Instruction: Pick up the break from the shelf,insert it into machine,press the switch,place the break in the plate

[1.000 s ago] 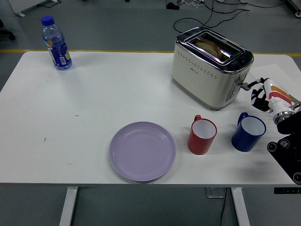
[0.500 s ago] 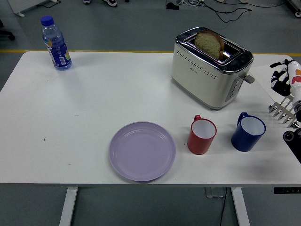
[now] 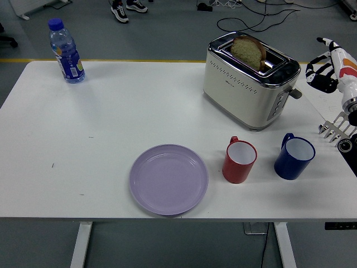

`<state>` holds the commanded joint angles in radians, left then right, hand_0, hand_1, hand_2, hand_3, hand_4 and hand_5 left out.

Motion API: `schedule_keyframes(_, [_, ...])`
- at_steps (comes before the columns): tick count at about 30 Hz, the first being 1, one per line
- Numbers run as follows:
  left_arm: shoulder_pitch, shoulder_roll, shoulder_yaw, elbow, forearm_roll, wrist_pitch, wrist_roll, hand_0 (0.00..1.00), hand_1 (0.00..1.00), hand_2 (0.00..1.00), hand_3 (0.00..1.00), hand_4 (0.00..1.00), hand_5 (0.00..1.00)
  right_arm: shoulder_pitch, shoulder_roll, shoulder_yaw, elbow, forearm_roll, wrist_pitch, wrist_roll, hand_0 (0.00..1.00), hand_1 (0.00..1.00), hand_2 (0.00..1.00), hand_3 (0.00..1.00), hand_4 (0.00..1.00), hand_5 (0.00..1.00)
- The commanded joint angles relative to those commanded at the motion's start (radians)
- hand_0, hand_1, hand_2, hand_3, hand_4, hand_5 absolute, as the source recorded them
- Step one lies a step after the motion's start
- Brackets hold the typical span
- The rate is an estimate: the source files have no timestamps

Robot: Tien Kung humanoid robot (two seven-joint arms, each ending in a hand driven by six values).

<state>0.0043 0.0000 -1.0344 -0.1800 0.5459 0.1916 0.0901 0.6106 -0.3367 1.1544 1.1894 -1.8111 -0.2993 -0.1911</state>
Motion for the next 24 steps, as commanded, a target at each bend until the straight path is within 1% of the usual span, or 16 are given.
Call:
schedule_keyframes(5, [-0.002, 0.0, 0.002, 0.0, -0.003, 0.0, 0.0, 0.67, 0.66, 0.671, 0.684, 0.416, 0.958, 0.059, 0.024, -0.035, -0.01, 0.013, 0.003, 0.003, 0.799, 0.767, 0.909, 0.998, 0.766, 0.416])
schedule_keyframes(6, [-0.003, 0.0, 0.003, 0.0, -0.004, 0.0, 0.0, 0.67, 0.66, 0.671, 0.684, 0.417, 0.959, 0.072, 0.029, -0.04, -0.013, 0.015, 0.002, 0.004, 0.814, 0.773, 0.905, 0.952, 0.768, 0.405])
schedule_keyframes(11, [-0.005, 0.0, 0.007, 0.0, -0.009, 0.002, -0.001, 0.67, 0.66, 0.671, 0.684, 0.417, 0.959, 0.152, 0.067, -0.078, -0.059, 0.021, 0.003, 0.005, 0.814, 0.773, 0.905, 0.952, 0.768, 0.405])
schedule_keyframes(12, [-0.006, 0.0, 0.008, 0.0, -0.01, 0.002, -0.001, 0.67, 0.66, 0.67, 0.682, 0.417, 0.96, 0.173, 0.077, -0.085, -0.074, 0.023, 0.005, 0.007, 0.828, 0.773, 0.887, 0.918, 0.761, 0.387])
schedule_keyframes(15, [-0.006, 0.0, 0.011, 0.0, -0.011, 0.004, 0.0, 0.67, 0.66, 0.67, 0.682, 0.417, 0.96, 0.224, 0.101, -0.116, -0.121, 0.019, 0.015, 0.005, 0.828, 0.773, 0.887, 0.918, 0.761, 0.387])
schedule_keyframes(17, [-0.006, 0.0, 0.015, 0.0, -0.012, 0.006, 0.0, 0.67, 0.66, 0.67, 0.682, 0.417, 0.96, 0.261, 0.114, -0.14, -0.166, 0.011, 0.019, 0.004, 0.828, 0.773, 0.887, 0.918, 0.761, 0.387])
schedule_keyframes(18, [-0.006, 0.0, 0.016, 0.0, -0.015, 0.007, -0.001, 0.67, 0.66, 0.667, 0.68, 0.418, 0.959, 0.279, 0.121, -0.155, -0.189, 0.009, 0.023, 0.003, 0.816, 0.773, 0.848, 0.859, 0.748, 0.346])
schedule_keyframes(22, [-0.004, 0.0, 0.017, 0.0, -0.018, 0.012, -0.002, 0.67, 0.66, 0.667, 0.68, 0.418, 0.959, 0.325, 0.143, -0.191, -0.258, 0.007, 0.033, 0.002, 0.816, 0.773, 0.848, 0.859, 0.748, 0.346])
schedule_keyframes(24, [-0.002, 0.0, 0.02, 0.0, -0.017, 0.013, 0.0, 0.67, 0.66, 0.665, 0.677, 0.419, 0.962, 0.351, 0.165, -0.213, -0.298, 0.002, 0.04, 0.0, 0.808, 0.756, 0.829, 0.856, 0.742, 0.33])
